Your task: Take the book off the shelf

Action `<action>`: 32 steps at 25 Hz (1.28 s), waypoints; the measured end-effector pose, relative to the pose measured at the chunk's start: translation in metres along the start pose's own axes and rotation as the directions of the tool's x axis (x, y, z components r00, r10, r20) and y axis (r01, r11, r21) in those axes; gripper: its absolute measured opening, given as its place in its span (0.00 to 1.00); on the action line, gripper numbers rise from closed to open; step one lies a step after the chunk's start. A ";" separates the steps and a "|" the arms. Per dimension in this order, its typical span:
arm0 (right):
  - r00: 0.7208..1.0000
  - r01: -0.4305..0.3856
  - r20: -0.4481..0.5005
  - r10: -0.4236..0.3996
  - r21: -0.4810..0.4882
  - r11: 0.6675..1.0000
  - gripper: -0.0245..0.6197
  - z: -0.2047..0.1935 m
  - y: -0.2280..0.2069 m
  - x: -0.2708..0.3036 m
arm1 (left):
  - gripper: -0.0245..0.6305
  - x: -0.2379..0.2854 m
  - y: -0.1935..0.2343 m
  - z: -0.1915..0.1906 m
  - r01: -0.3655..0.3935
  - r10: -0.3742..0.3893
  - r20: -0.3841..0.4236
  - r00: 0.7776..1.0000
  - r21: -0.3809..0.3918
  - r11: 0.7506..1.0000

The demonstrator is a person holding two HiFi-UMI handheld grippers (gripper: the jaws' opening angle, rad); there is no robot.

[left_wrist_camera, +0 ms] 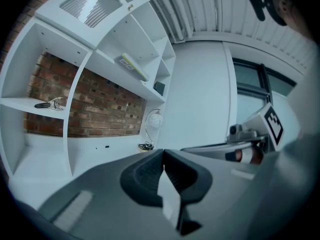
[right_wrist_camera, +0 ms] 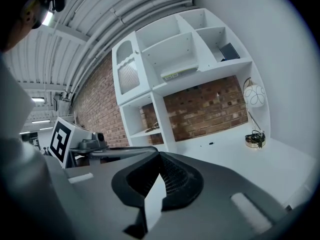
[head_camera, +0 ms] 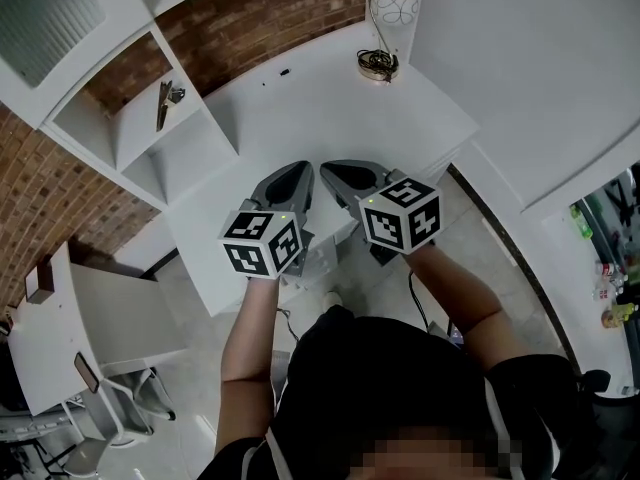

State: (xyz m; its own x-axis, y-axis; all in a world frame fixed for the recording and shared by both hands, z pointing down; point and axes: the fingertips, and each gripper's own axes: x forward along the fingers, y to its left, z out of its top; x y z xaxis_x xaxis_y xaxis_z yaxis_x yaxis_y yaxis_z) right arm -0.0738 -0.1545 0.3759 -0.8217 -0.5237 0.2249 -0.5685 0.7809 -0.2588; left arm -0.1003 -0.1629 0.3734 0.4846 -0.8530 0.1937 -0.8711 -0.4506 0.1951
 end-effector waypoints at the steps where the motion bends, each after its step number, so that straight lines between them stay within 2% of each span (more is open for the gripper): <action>1: 1.000 0.001 0.000 -0.001 0.000 1.000 0.04 0.003 -0.003 0.005 | 0.05 0.003 0.005 0.002 0.001 -0.001 -0.001 1.000 -0.002 1.000; 13: 1.000 0.015 0.021 -0.015 -0.021 1.000 0.04 0.042 -0.024 0.055 | 0.05 0.031 0.052 0.041 0.026 -0.026 -0.003 1.000 0.027 0.999; 20: 0.999 0.043 0.034 -0.042 -0.039 0.998 0.04 0.068 -0.029 0.084 | 0.05 0.040 0.073 0.060 0.072 -0.072 -0.007 0.997 0.074 0.995; 25: 0.996 0.069 0.058 -0.065 -0.071 0.995 0.04 0.094 -0.036 0.094 | 0.05 0.043 0.086 0.085 0.091 -0.094 0.025 0.995 0.109 0.990; 32: 0.993 0.071 0.104 -0.061 -0.095 0.993 0.04 0.130 -0.049 0.099 | 0.05 0.054 0.096 0.114 0.065 -0.074 0.044 0.996 0.178 0.982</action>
State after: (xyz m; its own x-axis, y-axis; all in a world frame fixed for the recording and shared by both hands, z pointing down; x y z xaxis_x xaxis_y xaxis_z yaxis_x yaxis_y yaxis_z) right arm -0.1323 -0.2891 0.2892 -0.7851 -0.6030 0.1412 -0.6191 0.7705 -0.1520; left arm -0.1663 -0.2822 0.2925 0.5440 -0.8279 0.1367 -0.8377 -0.5451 0.0328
